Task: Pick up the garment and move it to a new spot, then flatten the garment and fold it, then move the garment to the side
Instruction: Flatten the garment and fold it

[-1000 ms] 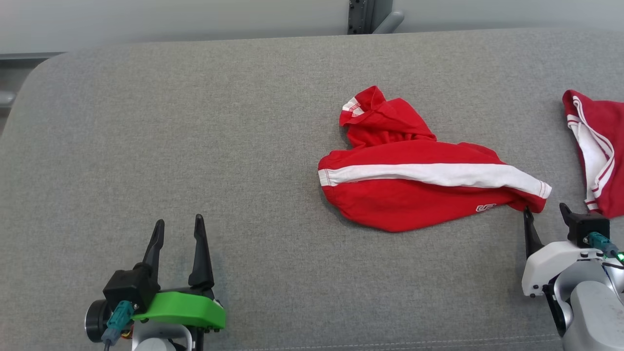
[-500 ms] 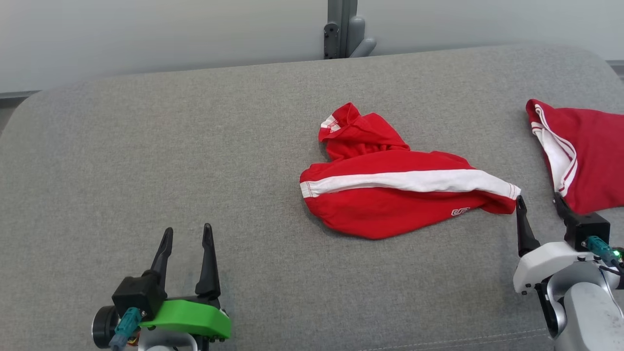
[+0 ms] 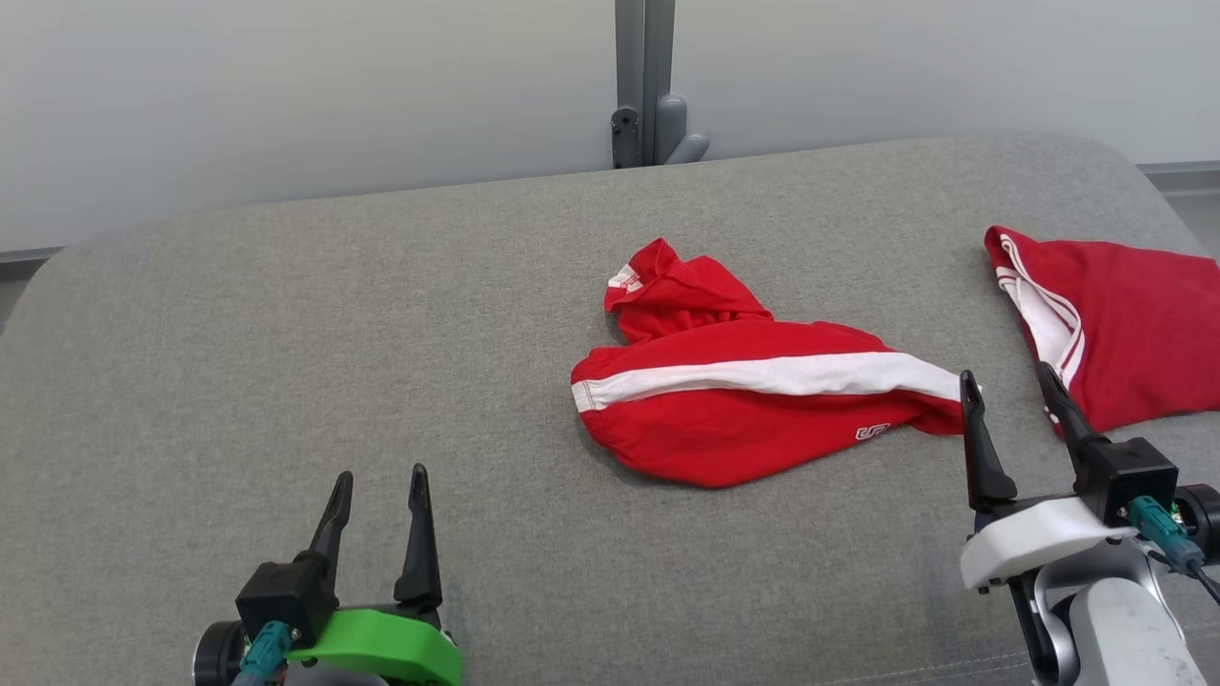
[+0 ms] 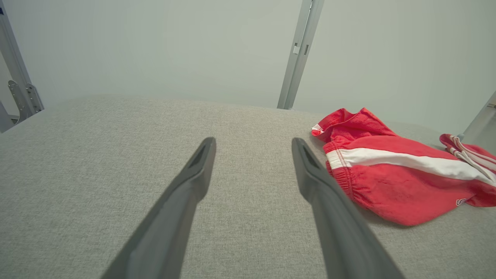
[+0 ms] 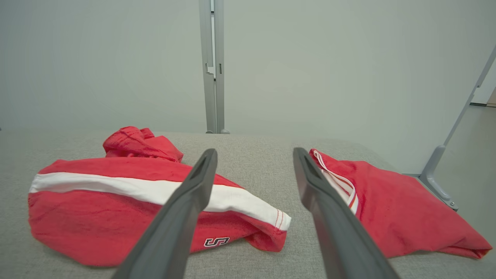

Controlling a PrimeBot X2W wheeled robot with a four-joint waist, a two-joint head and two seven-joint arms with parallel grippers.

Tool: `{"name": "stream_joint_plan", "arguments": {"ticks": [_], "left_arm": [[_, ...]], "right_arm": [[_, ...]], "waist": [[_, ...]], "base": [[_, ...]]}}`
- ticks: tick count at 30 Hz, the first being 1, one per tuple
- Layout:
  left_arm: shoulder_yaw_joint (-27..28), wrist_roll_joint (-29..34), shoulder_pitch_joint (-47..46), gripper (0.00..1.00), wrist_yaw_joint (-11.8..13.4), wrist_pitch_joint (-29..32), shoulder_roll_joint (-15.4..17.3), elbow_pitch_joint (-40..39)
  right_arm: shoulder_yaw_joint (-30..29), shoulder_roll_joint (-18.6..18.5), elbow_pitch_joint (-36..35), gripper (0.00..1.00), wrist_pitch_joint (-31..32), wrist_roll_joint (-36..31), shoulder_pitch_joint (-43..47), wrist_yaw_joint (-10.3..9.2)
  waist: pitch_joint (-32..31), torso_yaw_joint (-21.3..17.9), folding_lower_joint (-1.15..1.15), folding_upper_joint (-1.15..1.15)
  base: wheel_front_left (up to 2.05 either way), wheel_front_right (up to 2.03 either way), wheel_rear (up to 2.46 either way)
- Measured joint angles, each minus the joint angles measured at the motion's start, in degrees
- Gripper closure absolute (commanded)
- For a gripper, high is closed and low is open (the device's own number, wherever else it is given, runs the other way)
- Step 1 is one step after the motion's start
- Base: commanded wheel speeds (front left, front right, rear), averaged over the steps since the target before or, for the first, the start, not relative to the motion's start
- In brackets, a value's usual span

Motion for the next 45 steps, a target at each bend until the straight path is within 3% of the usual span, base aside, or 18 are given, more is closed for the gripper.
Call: {"name": "stream_joint_plan", "arguments": {"ticks": [18,26,32,45], "left_arm": [[-1.49,0.25,-0.08,0.0,-0.57,-0.01,0.0,1.66],[-4.63,1.07,-8.57,0.0,-4.23,1.75,0.18,9.26],[-6.0,-7.65,-17.09,0.0,-7.11,8.42,0.07,16.64],[-8.62,-19.16,-24.4,0.0,-8.33,17.15,-0.02,21.38]], "right_arm": [[0.82,2.64,-6.95,0.0,0.01,2.7,5.84,0.0],[1.83,2.75,-7.28,0.0,0.18,3.09,4.35,0.0],[2.68,2.77,-6.5,0.0,0.16,4.22,2.45,0.0],[2.97,2.78,-5.55,0.0,0.05,4.95,0.3,0.0]], "waist": [[-0.04,-1.09,0.0,0.0],[2.5,-2.4,0.0,0.0],[5.66,-4.53,0.0,0.0],[9.91,-8.0,0.0,0.0]], "base": [[0.0,0.0,0.0],[0.0,0.0,0.0],[0.0,0.0,0.0],[0.0,0.0,0.0]]}}
